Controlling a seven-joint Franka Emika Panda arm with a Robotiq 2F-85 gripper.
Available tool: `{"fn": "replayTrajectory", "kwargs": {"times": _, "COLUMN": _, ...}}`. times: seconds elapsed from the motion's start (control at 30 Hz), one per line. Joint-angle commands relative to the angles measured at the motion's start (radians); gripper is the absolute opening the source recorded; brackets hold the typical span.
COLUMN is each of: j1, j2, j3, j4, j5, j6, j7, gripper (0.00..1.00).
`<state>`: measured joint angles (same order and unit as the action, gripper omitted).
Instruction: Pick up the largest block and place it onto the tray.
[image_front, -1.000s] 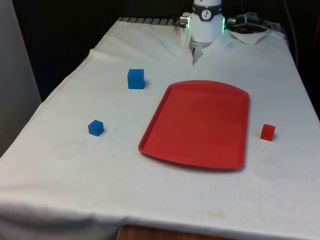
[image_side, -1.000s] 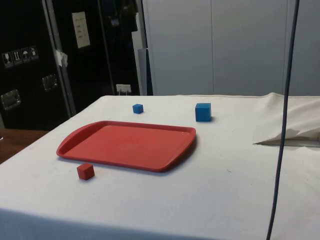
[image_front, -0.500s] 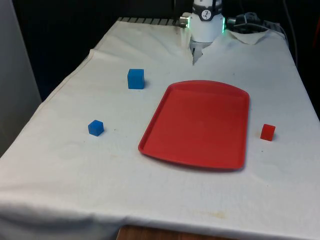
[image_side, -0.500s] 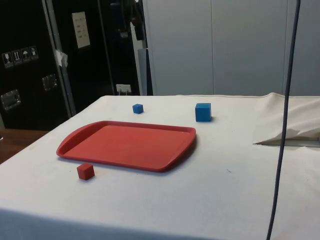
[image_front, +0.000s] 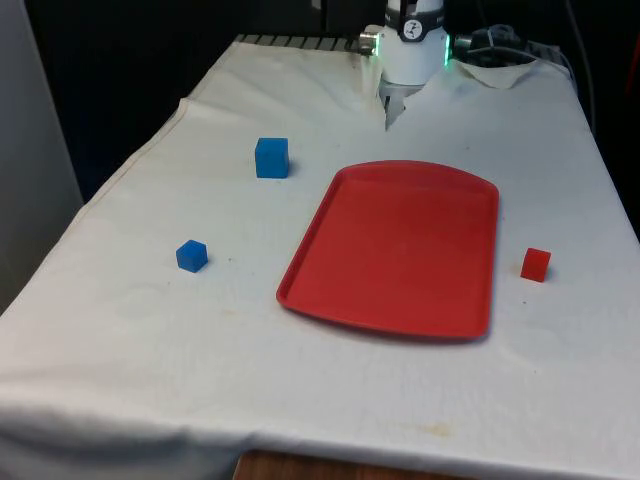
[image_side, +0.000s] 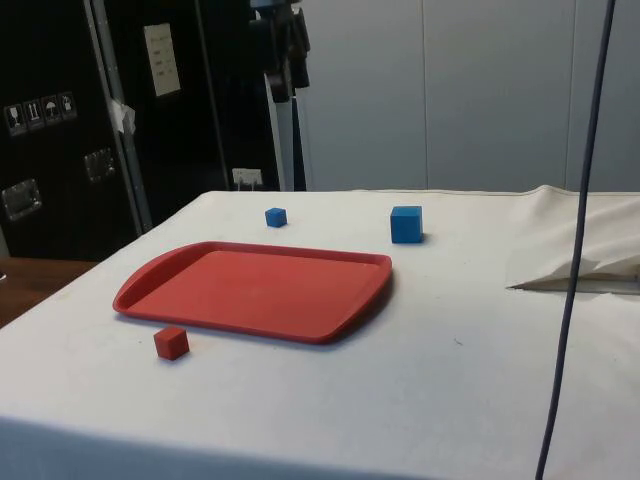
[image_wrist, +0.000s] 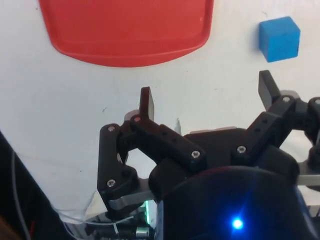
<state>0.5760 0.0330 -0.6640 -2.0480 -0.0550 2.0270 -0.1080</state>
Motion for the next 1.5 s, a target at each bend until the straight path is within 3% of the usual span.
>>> {"fn": "replayTrajectory", "kwargs": {"times": 0.0, "j1": -0.001, "j2": -0.012, "j3": -0.003, "j4": -0.015, "j5": -0.016, "j6": 0.020, "j7": -0.002, "gripper": 1.00}}
{"fn": "replayTrajectory", "kwargs": {"times": 0.47, "j1": -0.005, "j2": -0.051, "j3": -0.042, "j4": -0.109, "j5": -0.060, "j6": 0.077, "j7": -0.048, "gripper": 1.00}}
{"fn": "replayTrajectory", "kwargs": {"times": 0.5, "j1": -0.002, "j2": -0.037, "j3": -0.037, "j4": -0.089, "j5": -0.041, "j6": 0.057, "j7": -0.045, "gripper": 1.00}}
{"fn": "replayTrajectory", "kwargs": {"times": 0.57, "j1": -0.005, "j2": -0.056, "j3": -0.047, "j4": -0.119, "j5": -0.067, "j6": 0.082, "j7": -0.054, "gripper": 1.00}}
{"fn": "replayTrajectory", "kwargs": {"times": 0.73, "j1": -0.008, "j2": -0.075, "j3": -0.060, "j4": -0.152, "j5": -0.093, "j6": 0.094, "j7": -0.064, "gripper": 1.00}}
{"fn": "replayTrajectory", "kwargs": {"times": 0.77, "j1": -0.006, "j2": -0.064, "j3": -0.059, "j4": -0.140, "j5": -0.075, "j6": 0.078, "j7": -0.068, "gripper": 1.00}}
{"fn": "replayTrajectory", "kwargs": {"times": 1.07, "j1": -0.014, "j2": -0.105, "j3": -0.084, "j4": -0.207, "j5": -0.144, "j6": 0.108, "j7": -0.071, "gripper": 1.00}}
{"fn": "replayTrajectory", "kwargs": {"times": 1.1, "j1": -0.010, "j2": -0.096, "j3": -0.084, "j4": -0.197, "j5": -0.128, "j6": 0.093, "j7": -0.073, "gripper": 1.00}}
{"fn": "replayTrajectory", "kwargs": {"times": 1.13, "j1": -0.016, "j2": -0.108, "j3": -0.087, "j4": -0.213, "j5": -0.147, "j6": 0.111, "j7": -0.072, "gripper": 1.00}}
{"fn": "replayTrajectory", "kwargs": {"times": 1.47, "j1": -0.020, "j2": -0.117, "j3": -0.122, "j4": -0.257, "j5": -0.173, "j6": 0.147, "j7": -0.088, "gripper": 1.00}}
